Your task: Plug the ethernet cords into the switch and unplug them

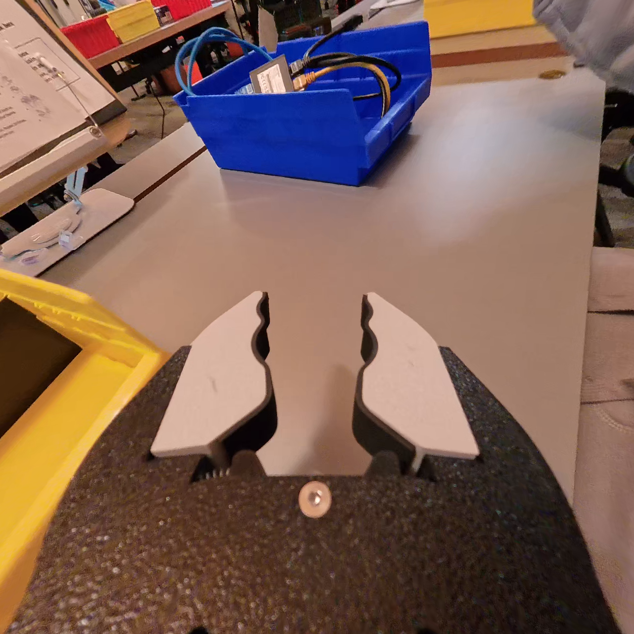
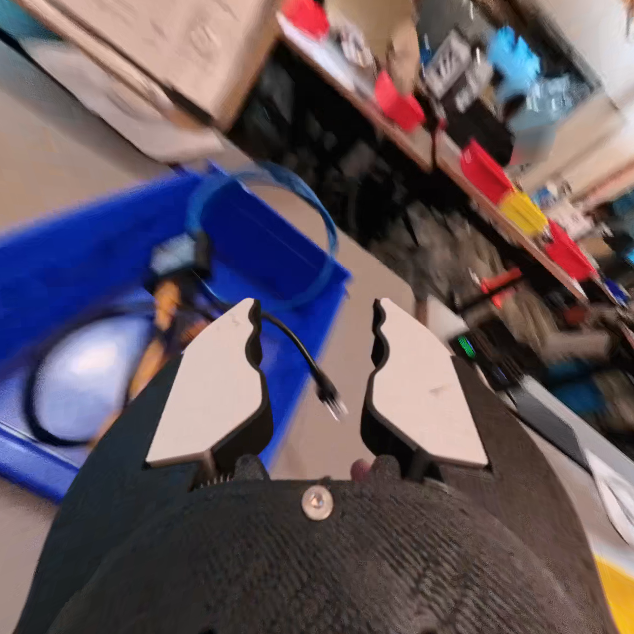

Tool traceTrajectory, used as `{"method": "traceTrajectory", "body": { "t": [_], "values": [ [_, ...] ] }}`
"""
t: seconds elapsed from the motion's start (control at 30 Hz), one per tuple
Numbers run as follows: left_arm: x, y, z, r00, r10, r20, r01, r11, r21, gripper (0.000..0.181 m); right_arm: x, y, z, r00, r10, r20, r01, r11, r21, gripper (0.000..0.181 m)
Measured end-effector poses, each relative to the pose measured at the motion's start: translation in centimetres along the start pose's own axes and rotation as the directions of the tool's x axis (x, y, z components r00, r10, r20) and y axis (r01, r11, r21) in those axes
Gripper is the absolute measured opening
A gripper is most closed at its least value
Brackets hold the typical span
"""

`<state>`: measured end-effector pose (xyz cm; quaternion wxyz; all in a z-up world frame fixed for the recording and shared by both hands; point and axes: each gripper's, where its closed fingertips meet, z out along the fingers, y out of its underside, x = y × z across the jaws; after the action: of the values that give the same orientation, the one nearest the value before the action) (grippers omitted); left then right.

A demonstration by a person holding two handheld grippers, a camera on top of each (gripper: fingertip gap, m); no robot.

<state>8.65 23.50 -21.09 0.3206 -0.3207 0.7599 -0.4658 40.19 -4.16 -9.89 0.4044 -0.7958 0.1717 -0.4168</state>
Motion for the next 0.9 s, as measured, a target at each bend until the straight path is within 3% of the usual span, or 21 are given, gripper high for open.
{"method": "traceTrajectory", "body": {
  "t": [0.03, 0.1, 0.17, 0.23, 0.43, 0.6, 0.67, 0.7, 0.77, 0.8, 0.9],
  "values": [
    [0.1, -0.1, 0.3, 1.0, 0.013, -0.002, -0.013, 1.0, -0.011, 0.05, 1.3, 2.5, -0.2, 1.0, 0.001, -0.005, -0.002, 0.996, -0.093, 0.051],
    [0.2, -0.3, 0.8, 0.999, 0.031, -0.005, -0.032, 0.999, -0.026, 0.051, 2.0, 7.2, 0.1, 0.993, 0.093, 0.069, -0.074, 0.966, -0.25, 0.052],
    [0.4, -0.5, 1.2, 0.999, 0.044, -0.014, -0.045, 0.998, -0.034, 0.051, 1.1, 10.1, 0.5, 0.967, 0.164, 0.193, -0.101, 0.948, -0.3, 0.053],
    [0.6, -0.7, 1.6, 0.999, 0.044, -0.021, -0.045, 0.998, -0.032, 0.051, 1.2, 11.2, 1.1, 0.958, 0.204, 0.203, -0.141, 0.947, -0.287, 0.053],
    [1.5, -0.6, 2.4, 0.998, 0.043, -0.044, -0.045, 0.997, -0.058, 0.051, 0.0, 11.0, 2.2, 0.864, 0.389, 0.32, -0.309, 0.911, -0.274, 0.033],
    [1.6, -0.2, 2.4, 0.998, 0.06, -0.038, -0.063, 0.994, -0.088, 0.051, 1.3, 7.4, 1.8, 0.855, 0.369, 0.365, -0.367, 0.927, -0.077, 0.012],
    [1.6, -0.3, 2.4, 0.998, 0.04, -0.043, -0.044, 0.996, -0.08, 0.051, 0.5, 8.9, 2.1, 0.825, 0.413, 0.385, -0.353, 0.909, -0.219, 0.017],
    [1.6, -0.5, 2.5, 0.999, 0.031, -0.044, -0.035, 0.997, -0.076, 0.051, 0.9, 9.5, 2.4, 0.85, 0.393, 0.351, -0.317, 0.913, -0.255, 0.02],
    [1.6, -0.7, 2.5, 0.999, 0.028, -0.044, -0.031, 0.997, -0.068, 0.051, 3.0, 9.0, 2.6, 0.912, 0.349, 0.217, -0.316, 0.933, -0.173, 0.026],
    [1.7, -0.8, 2.6, 0.999, 0.033, -0.042, -0.036, 0.997, -0.067, 0.051, 3.8, 8.8, 2.5, 0.907, 0.385, 0.168, -0.363, 0.92, -0.151, 0.029],
    [2.0, -0.5, 2.8, 0.998, 0.043, -0.05, -0.047, 0.995, -0.086, 0.051, 3.0, 9.6, 3.0, 0.814, 0.538, 0.222, -0.495, 0.84, -0.221, 0.048]
  ]
}}
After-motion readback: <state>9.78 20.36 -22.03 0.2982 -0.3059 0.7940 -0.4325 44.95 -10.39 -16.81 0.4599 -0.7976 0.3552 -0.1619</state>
